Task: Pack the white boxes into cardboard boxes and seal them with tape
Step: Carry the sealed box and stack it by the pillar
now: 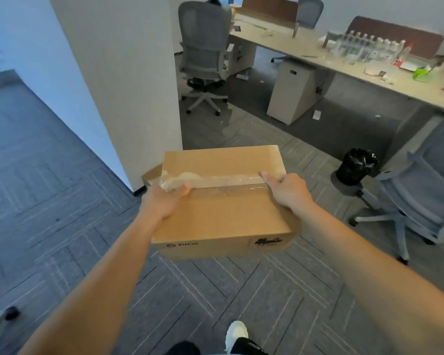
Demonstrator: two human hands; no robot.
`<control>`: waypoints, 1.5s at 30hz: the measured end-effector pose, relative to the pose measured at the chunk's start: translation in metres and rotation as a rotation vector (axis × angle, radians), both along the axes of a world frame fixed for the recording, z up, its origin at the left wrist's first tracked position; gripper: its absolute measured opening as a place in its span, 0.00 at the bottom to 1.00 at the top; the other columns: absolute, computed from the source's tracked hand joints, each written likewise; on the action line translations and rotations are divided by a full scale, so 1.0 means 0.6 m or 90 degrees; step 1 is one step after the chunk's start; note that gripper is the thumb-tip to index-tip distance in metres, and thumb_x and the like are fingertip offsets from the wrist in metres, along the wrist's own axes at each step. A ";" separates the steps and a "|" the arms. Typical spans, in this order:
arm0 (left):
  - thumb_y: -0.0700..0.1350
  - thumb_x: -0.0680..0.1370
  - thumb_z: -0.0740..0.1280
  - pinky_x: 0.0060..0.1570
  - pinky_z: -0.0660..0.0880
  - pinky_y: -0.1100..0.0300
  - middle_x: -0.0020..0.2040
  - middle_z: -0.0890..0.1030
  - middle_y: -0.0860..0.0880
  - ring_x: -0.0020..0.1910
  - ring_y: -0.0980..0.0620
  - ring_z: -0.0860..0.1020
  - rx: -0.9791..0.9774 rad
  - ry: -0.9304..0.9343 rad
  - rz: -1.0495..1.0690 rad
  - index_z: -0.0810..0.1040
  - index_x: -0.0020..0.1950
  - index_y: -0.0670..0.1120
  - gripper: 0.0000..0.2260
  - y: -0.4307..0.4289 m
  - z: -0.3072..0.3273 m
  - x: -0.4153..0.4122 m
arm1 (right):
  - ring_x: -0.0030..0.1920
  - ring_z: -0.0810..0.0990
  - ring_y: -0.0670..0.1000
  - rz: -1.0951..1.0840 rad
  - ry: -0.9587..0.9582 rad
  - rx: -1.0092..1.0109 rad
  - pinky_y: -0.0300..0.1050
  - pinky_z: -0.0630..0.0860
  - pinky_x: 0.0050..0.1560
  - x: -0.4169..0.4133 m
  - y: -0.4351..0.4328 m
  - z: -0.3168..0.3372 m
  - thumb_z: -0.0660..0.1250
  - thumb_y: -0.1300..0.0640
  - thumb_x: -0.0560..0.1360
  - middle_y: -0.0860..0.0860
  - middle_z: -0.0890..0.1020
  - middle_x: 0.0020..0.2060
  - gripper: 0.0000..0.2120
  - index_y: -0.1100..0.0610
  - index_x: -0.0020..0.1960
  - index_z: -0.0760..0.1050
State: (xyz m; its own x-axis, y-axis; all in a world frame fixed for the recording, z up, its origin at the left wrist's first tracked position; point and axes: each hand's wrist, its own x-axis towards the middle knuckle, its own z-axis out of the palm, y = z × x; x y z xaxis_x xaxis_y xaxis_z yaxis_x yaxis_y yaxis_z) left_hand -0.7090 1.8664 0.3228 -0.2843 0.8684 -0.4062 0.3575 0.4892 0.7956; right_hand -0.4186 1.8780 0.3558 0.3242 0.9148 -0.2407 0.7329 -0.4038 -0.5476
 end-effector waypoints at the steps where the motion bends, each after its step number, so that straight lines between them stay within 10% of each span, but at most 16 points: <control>1: 0.68 0.70 0.71 0.58 0.78 0.44 0.59 0.80 0.44 0.56 0.42 0.79 -0.004 0.000 0.009 0.74 0.68 0.44 0.36 0.023 -0.001 0.020 | 0.37 0.77 0.53 0.007 0.001 -0.001 0.47 0.71 0.34 0.021 0.031 0.000 0.58 0.30 0.75 0.54 0.79 0.38 0.31 0.59 0.41 0.75; 13: 0.66 0.75 0.67 0.50 0.73 0.52 0.57 0.78 0.45 0.52 0.45 0.75 0.001 0.030 0.107 0.73 0.69 0.40 0.35 0.289 -0.016 0.084 | 0.37 0.76 0.51 0.113 -0.025 -0.003 0.46 0.67 0.31 0.080 0.386 -0.015 0.57 0.30 0.76 0.53 0.77 0.38 0.31 0.59 0.44 0.74; 25: 0.65 0.79 0.62 0.62 0.74 0.44 0.60 0.80 0.39 0.59 0.38 0.77 -0.015 0.036 0.161 0.76 0.66 0.42 0.29 0.523 -0.073 0.047 | 0.45 0.78 0.57 0.187 -0.085 0.006 0.46 0.67 0.34 0.028 0.689 -0.080 0.53 0.32 0.78 0.56 0.79 0.47 0.32 0.61 0.54 0.75; 32: 0.64 0.79 0.62 0.58 0.72 0.49 0.61 0.79 0.37 0.61 0.37 0.76 -0.016 0.096 0.271 0.77 0.65 0.39 0.29 0.582 -0.114 0.054 | 0.37 0.76 0.55 0.293 -0.075 0.022 0.46 0.64 0.29 -0.004 0.815 -0.126 0.51 0.33 0.79 0.56 0.78 0.41 0.31 0.61 0.45 0.74; 45: 0.66 0.79 0.60 0.53 0.74 0.49 0.61 0.79 0.41 0.56 0.41 0.77 0.036 0.140 0.385 0.74 0.67 0.40 0.32 0.750 -0.473 -0.091 | 0.39 0.77 0.56 0.414 -0.049 0.099 0.48 0.69 0.34 -0.189 1.055 -0.466 0.50 0.36 0.81 0.56 0.78 0.41 0.29 0.60 0.45 0.73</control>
